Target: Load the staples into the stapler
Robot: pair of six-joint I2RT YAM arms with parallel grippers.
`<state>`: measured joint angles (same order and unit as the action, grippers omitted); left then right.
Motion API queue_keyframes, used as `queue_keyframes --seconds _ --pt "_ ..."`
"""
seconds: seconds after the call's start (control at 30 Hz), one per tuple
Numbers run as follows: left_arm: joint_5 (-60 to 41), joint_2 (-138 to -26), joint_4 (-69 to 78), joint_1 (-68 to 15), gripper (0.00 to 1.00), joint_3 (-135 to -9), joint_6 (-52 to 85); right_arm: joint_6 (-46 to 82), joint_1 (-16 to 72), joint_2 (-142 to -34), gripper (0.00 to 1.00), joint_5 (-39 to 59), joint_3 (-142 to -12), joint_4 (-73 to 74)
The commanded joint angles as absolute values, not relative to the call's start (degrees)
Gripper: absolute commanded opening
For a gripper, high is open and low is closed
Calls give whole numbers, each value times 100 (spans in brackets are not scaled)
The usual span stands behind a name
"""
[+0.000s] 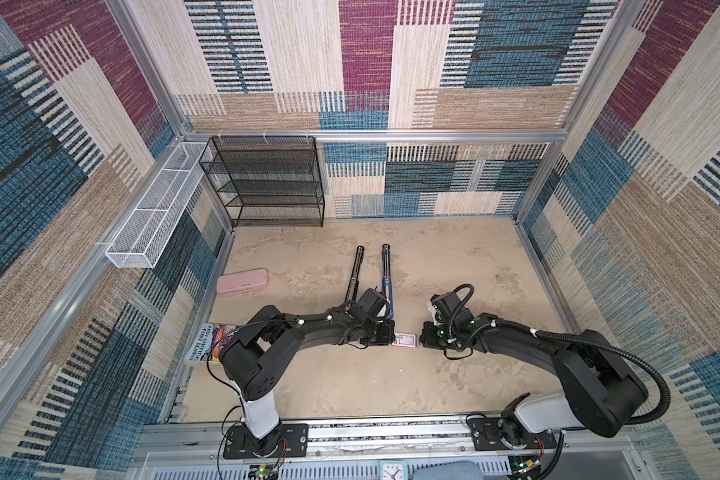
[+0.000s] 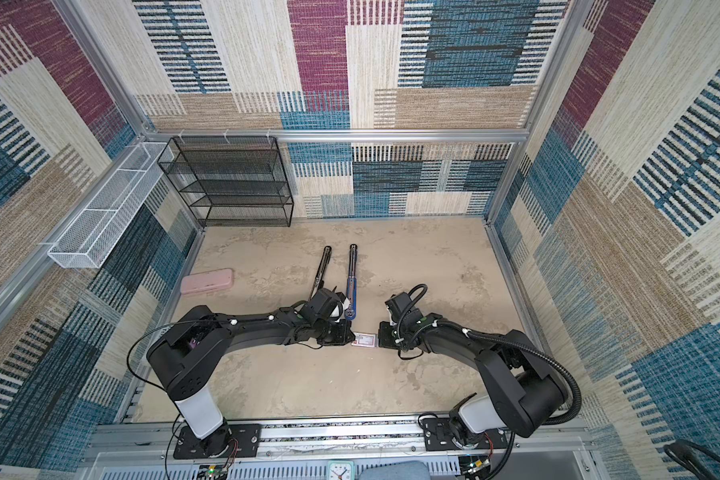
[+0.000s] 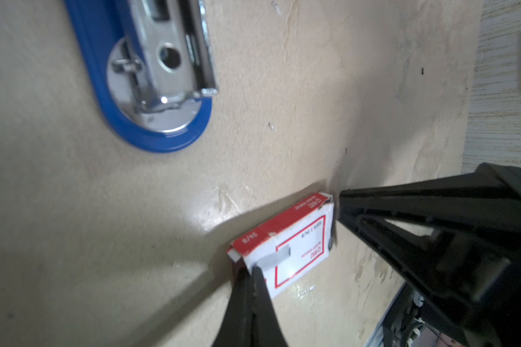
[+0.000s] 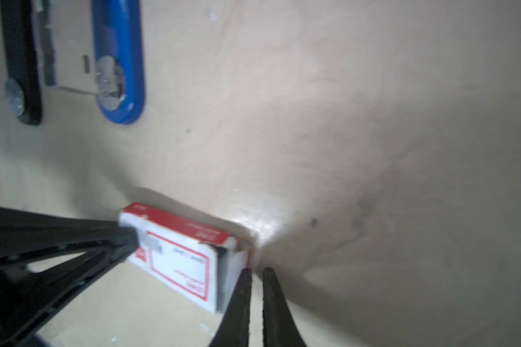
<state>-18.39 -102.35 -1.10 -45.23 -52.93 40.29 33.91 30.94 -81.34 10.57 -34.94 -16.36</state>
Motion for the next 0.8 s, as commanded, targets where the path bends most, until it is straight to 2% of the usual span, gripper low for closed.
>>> queue_keyframes --seconds 0.0,0.17,0.27,0.37,0.53,0.77 --pt "-1775 -10248 -202 -4518 0 -5256 3919 3375 3054 -8061 12 846 -3412 -1741" --pt "-1793 -10239 -166 -4518 0 -5247 3922 3392 3059 -8053 14 969 -3401 -1636" --pt "-1784 -10213 -176 -4518 0 -5221 3925 3389 3066 -7837 31 1118 -3512 -1617" --pt "-1775 -10195 -160 -4518 0 -5204 3929 3336 3110 -7697 41 1157 -3687 -1695" --pt "-1802 -10222 -140 -4517 0 -5219 3944 3296 3289 -8012 43 1161 -3848 -1717" --pt "-1811 -10204 -184 -4518 0 -5238 3921 3340 3428 -8433 41 945 -3951 -1827"
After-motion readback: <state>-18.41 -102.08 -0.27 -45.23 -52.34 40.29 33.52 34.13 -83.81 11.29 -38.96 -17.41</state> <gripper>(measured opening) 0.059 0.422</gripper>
